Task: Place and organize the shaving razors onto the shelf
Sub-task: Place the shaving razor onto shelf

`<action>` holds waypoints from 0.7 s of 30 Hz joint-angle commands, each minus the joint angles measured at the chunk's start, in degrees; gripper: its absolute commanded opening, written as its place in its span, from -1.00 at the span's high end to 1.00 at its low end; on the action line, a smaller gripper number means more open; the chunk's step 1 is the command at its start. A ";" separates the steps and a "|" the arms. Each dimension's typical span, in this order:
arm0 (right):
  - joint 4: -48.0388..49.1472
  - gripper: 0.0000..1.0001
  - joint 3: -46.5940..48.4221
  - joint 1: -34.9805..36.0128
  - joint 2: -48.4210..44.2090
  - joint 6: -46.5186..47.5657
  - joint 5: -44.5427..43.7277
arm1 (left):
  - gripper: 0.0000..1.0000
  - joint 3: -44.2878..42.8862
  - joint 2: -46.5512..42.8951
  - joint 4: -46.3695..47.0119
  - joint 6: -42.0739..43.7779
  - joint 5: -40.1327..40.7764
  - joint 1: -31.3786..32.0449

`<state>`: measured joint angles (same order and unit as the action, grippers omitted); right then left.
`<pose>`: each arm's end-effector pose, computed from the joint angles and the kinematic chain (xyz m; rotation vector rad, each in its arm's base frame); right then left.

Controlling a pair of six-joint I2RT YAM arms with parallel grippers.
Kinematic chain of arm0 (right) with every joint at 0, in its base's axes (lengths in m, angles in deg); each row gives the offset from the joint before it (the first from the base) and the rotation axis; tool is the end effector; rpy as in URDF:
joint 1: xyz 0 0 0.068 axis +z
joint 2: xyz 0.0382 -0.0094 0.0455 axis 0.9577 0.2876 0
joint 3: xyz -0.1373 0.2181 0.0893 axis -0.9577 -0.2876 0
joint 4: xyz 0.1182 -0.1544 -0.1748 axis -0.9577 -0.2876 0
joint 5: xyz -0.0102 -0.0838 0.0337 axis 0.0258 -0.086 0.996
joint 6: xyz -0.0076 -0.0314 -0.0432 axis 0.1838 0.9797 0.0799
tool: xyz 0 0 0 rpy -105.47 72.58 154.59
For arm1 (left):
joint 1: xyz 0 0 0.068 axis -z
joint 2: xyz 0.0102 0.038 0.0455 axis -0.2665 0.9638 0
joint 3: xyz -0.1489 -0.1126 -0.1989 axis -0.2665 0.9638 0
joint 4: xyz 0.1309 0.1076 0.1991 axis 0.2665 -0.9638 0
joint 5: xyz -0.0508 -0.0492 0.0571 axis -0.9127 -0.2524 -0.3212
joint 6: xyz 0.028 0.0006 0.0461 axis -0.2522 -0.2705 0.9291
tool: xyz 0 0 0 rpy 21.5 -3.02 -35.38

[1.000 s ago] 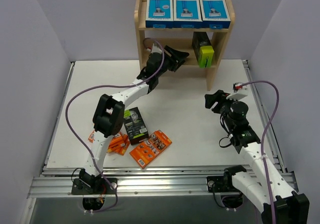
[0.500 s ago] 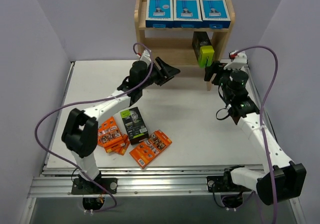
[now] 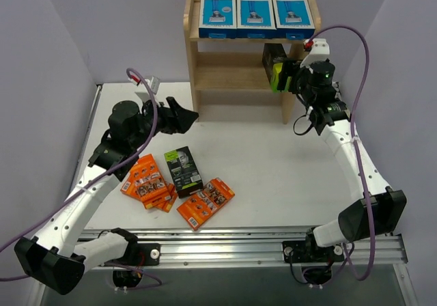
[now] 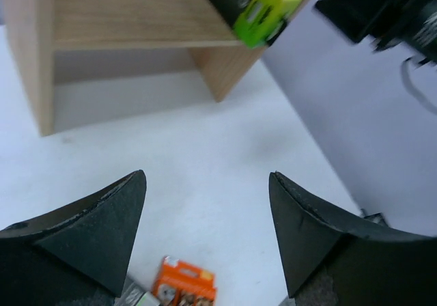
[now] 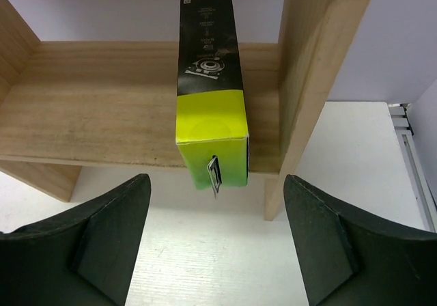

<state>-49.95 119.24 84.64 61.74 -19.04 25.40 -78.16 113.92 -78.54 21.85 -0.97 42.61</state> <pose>0.3293 0.0650 0.4386 -0.0649 1.5308 0.1970 0.2269 -0.1248 0.4132 0.1207 1.7482 -0.9226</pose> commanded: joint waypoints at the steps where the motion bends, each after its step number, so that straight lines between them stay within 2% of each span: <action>1: -4.18 -0.49 5.18 -0.37 2.06 1.94 1.32 | -0.64 5.55 -1.03 -6.95 10.48 1.49 -2.63; 5: -7.53 -0.53 9.66 -0.46 5.23 2.03 1.32 | -0.68 9.34 -1.21 -7.74 13.03 2.36 -3.16; 15: -7.71 -0.54 12.39 0.68 8.57 3.34 3.08 | -0.68 7.59 -1.03 -10.91 13.56 -0.36 -2.90; 21: -6.92 -0.54 13.36 2.53 10.59 6.16 -0.52 | -0.69 7.32 -1.20 -11.44 13.74 -0.10 -2.72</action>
<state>-58.08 129.86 86.06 71.45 -15.55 27.32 -68.54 114.24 -89.91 34.44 -0.22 39.64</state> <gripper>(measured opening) 0.769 0.842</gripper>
